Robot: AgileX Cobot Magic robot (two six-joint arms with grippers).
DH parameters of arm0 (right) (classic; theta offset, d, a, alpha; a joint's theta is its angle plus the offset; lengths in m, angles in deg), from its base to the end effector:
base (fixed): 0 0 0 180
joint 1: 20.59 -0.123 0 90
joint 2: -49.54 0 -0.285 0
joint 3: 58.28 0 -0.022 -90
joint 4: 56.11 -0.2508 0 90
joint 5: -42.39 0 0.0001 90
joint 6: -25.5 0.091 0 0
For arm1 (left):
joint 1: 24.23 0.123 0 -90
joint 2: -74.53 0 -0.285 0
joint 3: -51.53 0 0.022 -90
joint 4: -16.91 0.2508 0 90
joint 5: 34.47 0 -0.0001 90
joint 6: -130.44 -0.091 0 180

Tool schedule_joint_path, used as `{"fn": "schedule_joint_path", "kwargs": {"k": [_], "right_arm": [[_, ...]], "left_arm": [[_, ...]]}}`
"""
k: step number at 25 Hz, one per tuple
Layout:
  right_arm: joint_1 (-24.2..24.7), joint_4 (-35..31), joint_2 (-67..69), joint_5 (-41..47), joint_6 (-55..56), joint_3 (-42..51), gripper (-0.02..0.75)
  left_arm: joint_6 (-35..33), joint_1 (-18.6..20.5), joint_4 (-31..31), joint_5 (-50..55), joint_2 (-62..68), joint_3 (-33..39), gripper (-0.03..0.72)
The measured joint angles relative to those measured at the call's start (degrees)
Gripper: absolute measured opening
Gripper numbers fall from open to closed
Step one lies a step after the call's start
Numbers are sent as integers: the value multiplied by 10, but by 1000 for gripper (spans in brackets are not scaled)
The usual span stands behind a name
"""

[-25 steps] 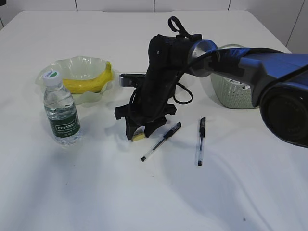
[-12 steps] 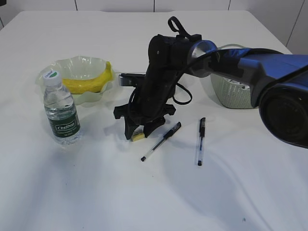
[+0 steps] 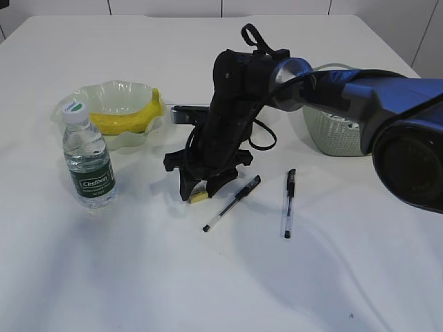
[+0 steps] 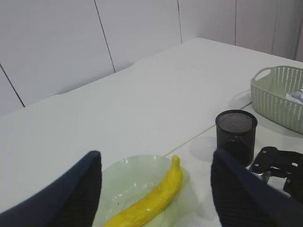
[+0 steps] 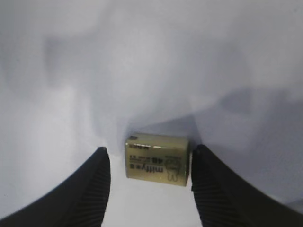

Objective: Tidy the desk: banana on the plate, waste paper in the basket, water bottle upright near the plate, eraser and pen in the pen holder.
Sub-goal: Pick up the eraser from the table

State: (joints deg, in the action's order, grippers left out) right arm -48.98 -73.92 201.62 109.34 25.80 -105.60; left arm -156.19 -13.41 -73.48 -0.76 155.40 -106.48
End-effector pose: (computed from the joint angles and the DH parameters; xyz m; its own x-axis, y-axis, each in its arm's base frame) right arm 0.4400 0.2669 0.1276 -0.9253 -0.3583 -0.1245 -0.3793 0.8765 0.2964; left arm 0.2826 0.0025 0.3535 -0.1012 0.2164 -0.9710 0.4206 0.8938 0.1554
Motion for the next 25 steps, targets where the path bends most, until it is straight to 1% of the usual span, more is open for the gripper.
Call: {"fn": "schedule_joint_path", "kwargs": {"k": [9,14,25], "right_arm": [[0,8,0,18,0,0,421],[0,13,0,20,0,0,386],[0,10,2,20,3,-1,379]], "left_arm": [[0,0,0,0,0,0,506],[0,0,0,1,0,0,506],[0,0,1,7,0,0,506]]}}
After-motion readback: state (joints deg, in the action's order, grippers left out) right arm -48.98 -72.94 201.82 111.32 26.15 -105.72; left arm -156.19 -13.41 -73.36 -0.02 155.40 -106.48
